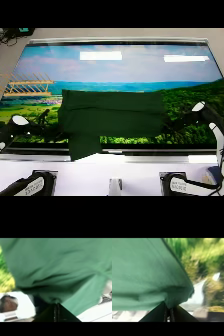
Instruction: Fold the shirts.
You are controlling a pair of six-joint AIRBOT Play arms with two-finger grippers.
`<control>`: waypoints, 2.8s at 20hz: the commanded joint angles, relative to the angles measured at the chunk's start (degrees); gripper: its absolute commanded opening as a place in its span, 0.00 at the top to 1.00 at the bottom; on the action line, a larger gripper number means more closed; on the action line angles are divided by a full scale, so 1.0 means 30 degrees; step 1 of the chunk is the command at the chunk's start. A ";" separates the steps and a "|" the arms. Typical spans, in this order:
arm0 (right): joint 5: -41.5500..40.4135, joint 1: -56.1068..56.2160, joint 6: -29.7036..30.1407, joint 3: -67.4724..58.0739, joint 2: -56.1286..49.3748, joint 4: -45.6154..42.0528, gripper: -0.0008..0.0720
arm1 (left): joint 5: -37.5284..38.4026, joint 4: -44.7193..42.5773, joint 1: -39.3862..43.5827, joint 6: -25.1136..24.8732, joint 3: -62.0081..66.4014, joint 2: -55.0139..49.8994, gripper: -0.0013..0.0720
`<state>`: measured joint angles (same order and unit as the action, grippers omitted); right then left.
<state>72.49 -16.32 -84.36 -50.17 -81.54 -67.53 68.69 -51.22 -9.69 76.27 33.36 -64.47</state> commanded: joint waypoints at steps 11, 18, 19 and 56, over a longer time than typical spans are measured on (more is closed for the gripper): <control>-0.4524 0.2688 -0.3439 -1.0622 -0.3708 -0.1501 0.96 | 0.1100 -0.0197 0.0284 0.2025 1.6167 -0.8510 0.94; -0.4422 0.2681 -0.4685 -1.0972 -0.6856 -0.0335 0.55 | 0.1654 -0.0029 0.1435 0.3526 1.9438 -1.3784 0.53; -0.4641 0.2667 -0.4692 -1.0972 -0.6819 0.0051 0.18 | 0.1843 -0.0044 0.1457 0.3694 1.9431 -1.3908 0.25; 0.5836 0.1005 -0.1814 -1.1060 0.6747 0.5464 0.96 | -0.4991 0.4320 1.5344 0.5748 2.0429 -1.4724 0.94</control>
<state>86.26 -13.28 -86.91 -83.33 -68.90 -51.33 55.81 -45.15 32.84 91.96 94.63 -104.92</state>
